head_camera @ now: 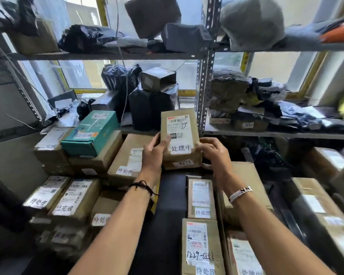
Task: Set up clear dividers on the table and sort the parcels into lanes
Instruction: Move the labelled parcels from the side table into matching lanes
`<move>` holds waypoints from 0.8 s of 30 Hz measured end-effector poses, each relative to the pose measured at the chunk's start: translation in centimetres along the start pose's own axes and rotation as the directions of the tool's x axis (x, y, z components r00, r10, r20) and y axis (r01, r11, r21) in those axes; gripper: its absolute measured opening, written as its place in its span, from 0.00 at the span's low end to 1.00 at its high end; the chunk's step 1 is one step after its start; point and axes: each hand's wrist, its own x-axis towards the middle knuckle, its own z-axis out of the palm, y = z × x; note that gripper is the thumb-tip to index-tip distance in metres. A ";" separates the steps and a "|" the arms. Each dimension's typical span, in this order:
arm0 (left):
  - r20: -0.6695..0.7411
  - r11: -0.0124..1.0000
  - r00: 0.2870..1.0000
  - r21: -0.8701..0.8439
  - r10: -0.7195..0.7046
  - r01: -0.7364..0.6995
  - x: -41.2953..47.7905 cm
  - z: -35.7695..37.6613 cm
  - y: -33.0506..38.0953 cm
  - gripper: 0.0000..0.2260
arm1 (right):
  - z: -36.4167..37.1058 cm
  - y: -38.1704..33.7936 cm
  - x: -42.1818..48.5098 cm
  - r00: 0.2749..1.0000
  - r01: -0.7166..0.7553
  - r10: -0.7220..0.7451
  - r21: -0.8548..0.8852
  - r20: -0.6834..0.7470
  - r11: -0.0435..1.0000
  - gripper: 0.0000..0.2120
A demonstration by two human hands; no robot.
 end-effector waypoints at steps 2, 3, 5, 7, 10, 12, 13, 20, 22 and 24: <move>0.052 1.000 0.998 0.007 -0.022 0.021 -1.6 2.7 -1.0 0.20 | -2.6 -0.4 -0.7 0.998 0.004 -0.005 -0.025 -0.057 1.000 0.20; 0.065 1.000 0.998 0.013 -0.014 0.013 -2.3 4.2 -1.3 0.23 | -4.0 -0.6 -1.3 0.997 0.001 -0.003 -0.028 -0.079 1.000 0.21; 0.085 0.998 0.996 0.059 0.026 -0.031 -3.5 6.8 -2.0 0.25 | -6.5 -0.8 -2.4 0.995 -0.004 0.004 -0.002 -0.101 1.000 0.27; 0.127 0.991 0.991 0.119 0.042 -0.057 -4.5 9.1 -2.9 0.24 | -9.3 -0.7 -3.5 0.992 -0.016 0.017 0.010 -0.128 1.000 0.34; 0.204 0.996 0.979 0.085 -0.018 0.000 -6.0 12.0 -4.4 0.17 | -13.6 -1.1 -4.6 0.983 -0.035 0.032 -0.012 -0.181 0.999 0.33; 0.216 0.993 0.976 0.115 -0.033 0.009 -7.0 13.6 -5.6 0.13 | -16.1 -1.2 -5.3 0.982 -0.040 0.034 -0.026 -0.184 0.999 0.27; 0.209 0.991 0.977 0.134 -0.038 0.010 -7.4 14.1 -6.4 0.12 | -17.1 -1.1 -5.8 0.983 -0.049 0.043 -0.025 -0.178 0.999 0.25; 0.161 0.977 0.984 0.210 -0.080 0.045 -10.5 15.4 -11.5 0.23 | -21.8 1.9 -10.0 0.984 -0.119 0.110 -0.058 -0.142 0.991 0.34; 0.156 0.967 0.984 0.249 -0.091 0.050 -11.4 15.6 -12.9 0.21 | -22.4 2.6 -10.7 0.980 -0.147 0.132 -0.097 -0.146 0.984 0.35; 0.149 0.962 0.986 0.271 -0.071 0.028 -12.3 15.7 -14.2 0.21 | -22.4 3.3 -11.2 0.975 -0.182 0.152 -0.185 -0.164 0.966 0.32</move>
